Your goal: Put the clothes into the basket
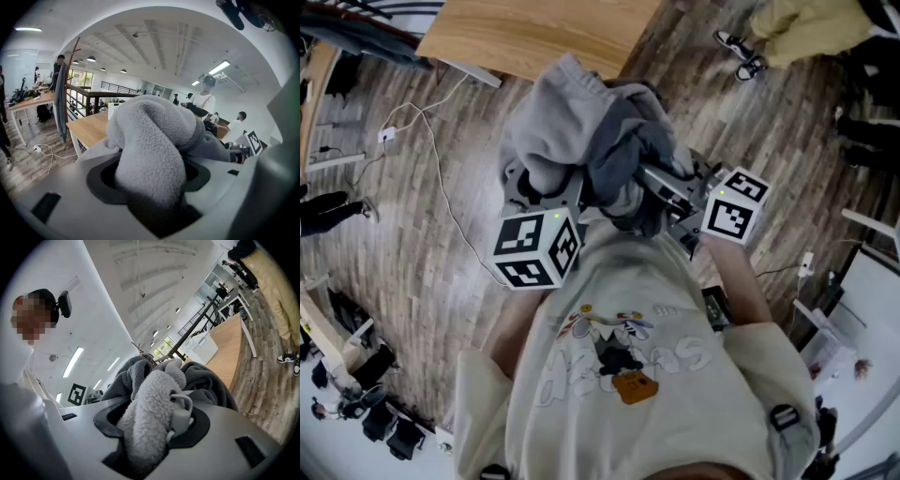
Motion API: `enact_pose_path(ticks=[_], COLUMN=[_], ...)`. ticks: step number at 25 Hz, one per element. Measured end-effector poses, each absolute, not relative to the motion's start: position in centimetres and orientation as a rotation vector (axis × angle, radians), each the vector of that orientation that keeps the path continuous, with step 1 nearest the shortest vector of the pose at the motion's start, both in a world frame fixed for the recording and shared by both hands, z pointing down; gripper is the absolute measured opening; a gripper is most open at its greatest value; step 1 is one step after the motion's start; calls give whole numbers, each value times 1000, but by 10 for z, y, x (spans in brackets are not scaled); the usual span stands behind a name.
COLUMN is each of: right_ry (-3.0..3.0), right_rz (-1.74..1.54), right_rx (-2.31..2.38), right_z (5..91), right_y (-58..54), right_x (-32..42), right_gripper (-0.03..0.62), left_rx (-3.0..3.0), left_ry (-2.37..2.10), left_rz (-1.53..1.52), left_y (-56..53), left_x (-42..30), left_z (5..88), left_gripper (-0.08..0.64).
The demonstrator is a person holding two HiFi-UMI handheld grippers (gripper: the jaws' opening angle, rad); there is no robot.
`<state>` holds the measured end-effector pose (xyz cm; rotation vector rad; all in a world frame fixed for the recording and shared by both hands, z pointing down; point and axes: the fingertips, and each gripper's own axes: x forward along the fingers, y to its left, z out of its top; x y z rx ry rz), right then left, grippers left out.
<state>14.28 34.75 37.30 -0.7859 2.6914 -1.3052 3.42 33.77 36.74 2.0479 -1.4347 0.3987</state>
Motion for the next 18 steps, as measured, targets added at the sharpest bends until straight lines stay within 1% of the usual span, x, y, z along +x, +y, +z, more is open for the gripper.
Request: enact_pose_path(ticks=[11,18], right_ry=[2705,2663], right_rz=[-1262,-1239], right_rx=[-850,-898], right_z=[372,365], right_y=[354,367], right_x=[149,171], right_gripper=[216,218], left_rx=[2045,2094], left_ry=[-1476,-1442], left_rz=[385,401], left_y=[343,350], left_x=[39,61], left_z=[369,362], left_gripper=[276,276])
